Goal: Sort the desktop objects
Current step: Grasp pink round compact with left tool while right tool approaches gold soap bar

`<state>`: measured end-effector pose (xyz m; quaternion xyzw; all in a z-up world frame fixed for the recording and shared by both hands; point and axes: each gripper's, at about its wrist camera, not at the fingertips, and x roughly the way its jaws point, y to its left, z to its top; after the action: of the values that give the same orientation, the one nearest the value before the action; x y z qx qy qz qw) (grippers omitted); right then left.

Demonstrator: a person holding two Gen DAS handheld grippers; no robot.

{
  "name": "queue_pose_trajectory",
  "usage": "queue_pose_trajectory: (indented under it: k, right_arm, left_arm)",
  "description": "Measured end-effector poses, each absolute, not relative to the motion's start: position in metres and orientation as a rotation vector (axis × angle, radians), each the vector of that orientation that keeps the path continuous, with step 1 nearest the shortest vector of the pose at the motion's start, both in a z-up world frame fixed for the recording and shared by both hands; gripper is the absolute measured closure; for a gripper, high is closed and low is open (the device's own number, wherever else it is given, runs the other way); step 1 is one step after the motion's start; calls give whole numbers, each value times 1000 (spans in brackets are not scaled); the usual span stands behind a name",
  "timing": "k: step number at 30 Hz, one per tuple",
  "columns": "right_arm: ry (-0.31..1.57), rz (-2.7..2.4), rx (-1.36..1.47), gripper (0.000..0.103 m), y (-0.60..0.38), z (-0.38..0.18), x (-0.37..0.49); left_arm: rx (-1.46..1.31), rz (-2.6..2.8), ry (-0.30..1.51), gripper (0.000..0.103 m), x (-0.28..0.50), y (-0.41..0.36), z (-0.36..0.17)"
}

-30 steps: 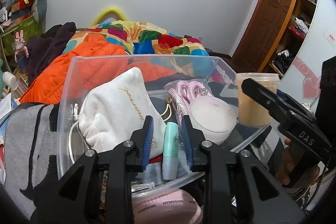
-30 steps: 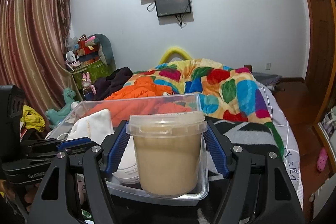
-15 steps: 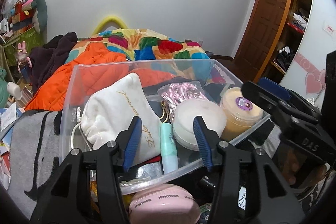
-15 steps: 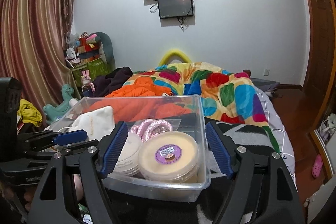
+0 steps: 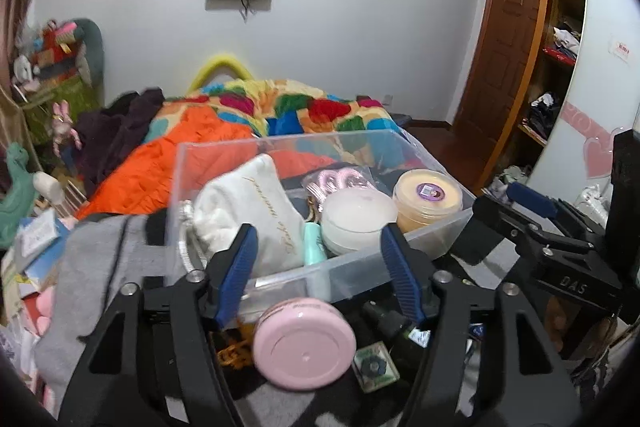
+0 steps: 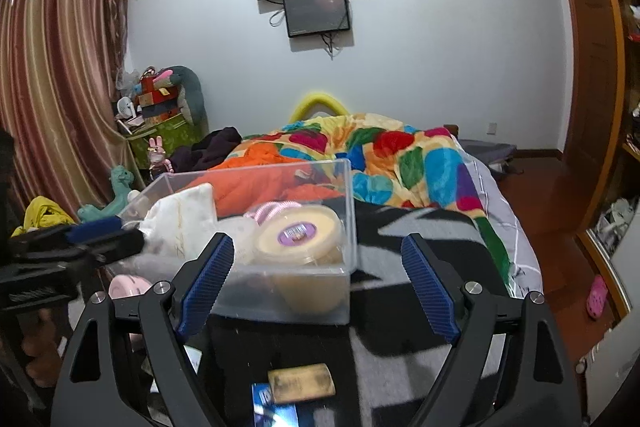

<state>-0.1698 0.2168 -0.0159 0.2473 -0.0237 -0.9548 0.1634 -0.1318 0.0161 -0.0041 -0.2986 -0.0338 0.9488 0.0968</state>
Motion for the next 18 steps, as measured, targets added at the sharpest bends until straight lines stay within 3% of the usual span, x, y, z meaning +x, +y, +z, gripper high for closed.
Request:
queue_pose_trajectory:
  k: [3, 18]
  right_arm:
    - [-94, -2724, 718, 19, 224, -19, -164]
    - [-197, -2691, 846, 19, 253, -43, -160]
  left_arm:
    - [-842, 2860, -75, 31, -115, 14, 1]
    - [-954, 2827, -280, 30, -91, 5, -31]
